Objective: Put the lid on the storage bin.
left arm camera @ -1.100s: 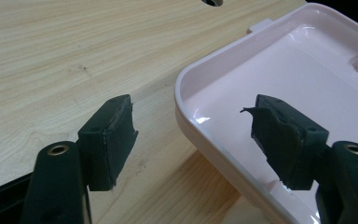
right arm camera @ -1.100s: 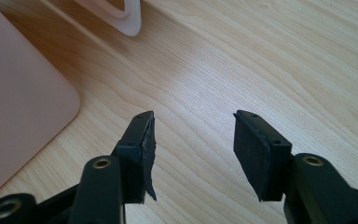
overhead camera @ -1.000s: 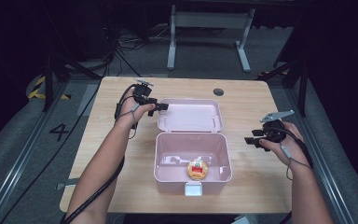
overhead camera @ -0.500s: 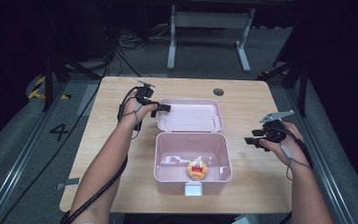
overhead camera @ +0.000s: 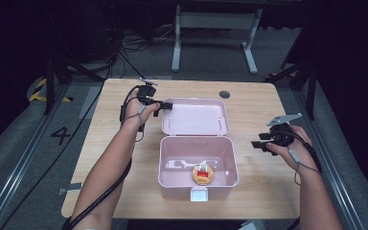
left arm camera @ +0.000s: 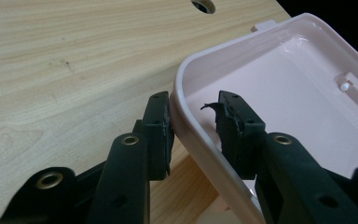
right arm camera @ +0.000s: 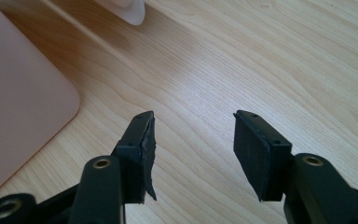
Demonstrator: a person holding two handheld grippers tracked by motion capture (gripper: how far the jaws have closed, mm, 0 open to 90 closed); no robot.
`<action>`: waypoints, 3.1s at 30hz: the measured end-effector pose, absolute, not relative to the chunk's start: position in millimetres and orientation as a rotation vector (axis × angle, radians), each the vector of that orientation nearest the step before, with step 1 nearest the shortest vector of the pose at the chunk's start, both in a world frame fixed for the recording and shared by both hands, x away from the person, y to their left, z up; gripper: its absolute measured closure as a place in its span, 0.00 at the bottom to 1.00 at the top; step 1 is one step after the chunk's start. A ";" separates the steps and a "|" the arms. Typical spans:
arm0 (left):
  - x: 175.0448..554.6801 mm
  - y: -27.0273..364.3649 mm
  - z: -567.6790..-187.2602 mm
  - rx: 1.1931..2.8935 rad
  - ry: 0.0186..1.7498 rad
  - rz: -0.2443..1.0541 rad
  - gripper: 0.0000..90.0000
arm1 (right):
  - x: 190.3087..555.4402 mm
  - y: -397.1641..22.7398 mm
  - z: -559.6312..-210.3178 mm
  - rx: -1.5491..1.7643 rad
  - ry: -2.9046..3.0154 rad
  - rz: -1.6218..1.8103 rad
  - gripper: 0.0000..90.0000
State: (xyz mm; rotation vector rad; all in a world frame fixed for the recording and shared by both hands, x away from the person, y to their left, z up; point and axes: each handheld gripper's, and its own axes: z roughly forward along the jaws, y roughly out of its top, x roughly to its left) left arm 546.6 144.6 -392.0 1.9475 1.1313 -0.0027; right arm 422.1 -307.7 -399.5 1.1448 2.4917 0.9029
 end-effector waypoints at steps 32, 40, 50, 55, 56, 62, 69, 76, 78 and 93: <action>525.7 147.5 -333.9 1.904 1.010 0.172 0.80 | 421.4 -308.0 -398.4 1.147 2.489 0.915 0.55; 515.9 148.8 -319.5 1.899 0.955 0.213 0.81 | 421.3 -307.1 -398.1 1.144 2.496 0.926 0.55; 505.2 145.6 -304.8 1.891 0.890 0.258 0.83 | 417.5 -307.6 -390.6 1.117 2.544 0.999 0.75; 498.0 148.3 -300.3 1.872 0.871 0.264 0.83 | 414.9 -306.6 -385.8 1.085 2.578 1.037 0.81; 496.5 148.2 -299.5 1.866 0.868 0.266 0.83 | 414.4 -306.0 -385.2 1.085 2.582 1.039 0.82; 484.5 149.8 -290.3 1.862 0.824 0.288 0.84 | 413.2 -303.8 -383.7 1.069 2.595 1.053 0.82; 473.2 152.8 -280.4 1.882 0.774 0.302 0.84 | 412.7 -303.1 -382.6 1.062 2.604 1.073 0.82; 461.9 153.3 -274.5 1.890 0.742 0.311 0.83 | 412.3 -303.3 -382.5 1.066 2.612 1.084 0.82; 460.5 153.9 -273.1 1.895 0.728 0.321 0.83 | 412.2 -303.2 -382.4 1.065 2.614 1.089 0.81; 434.9 157.0 -262.6 1.913 0.666 0.302 0.78 | 407.5 -302.2 -374.4 1.043 2.617 1.141 0.81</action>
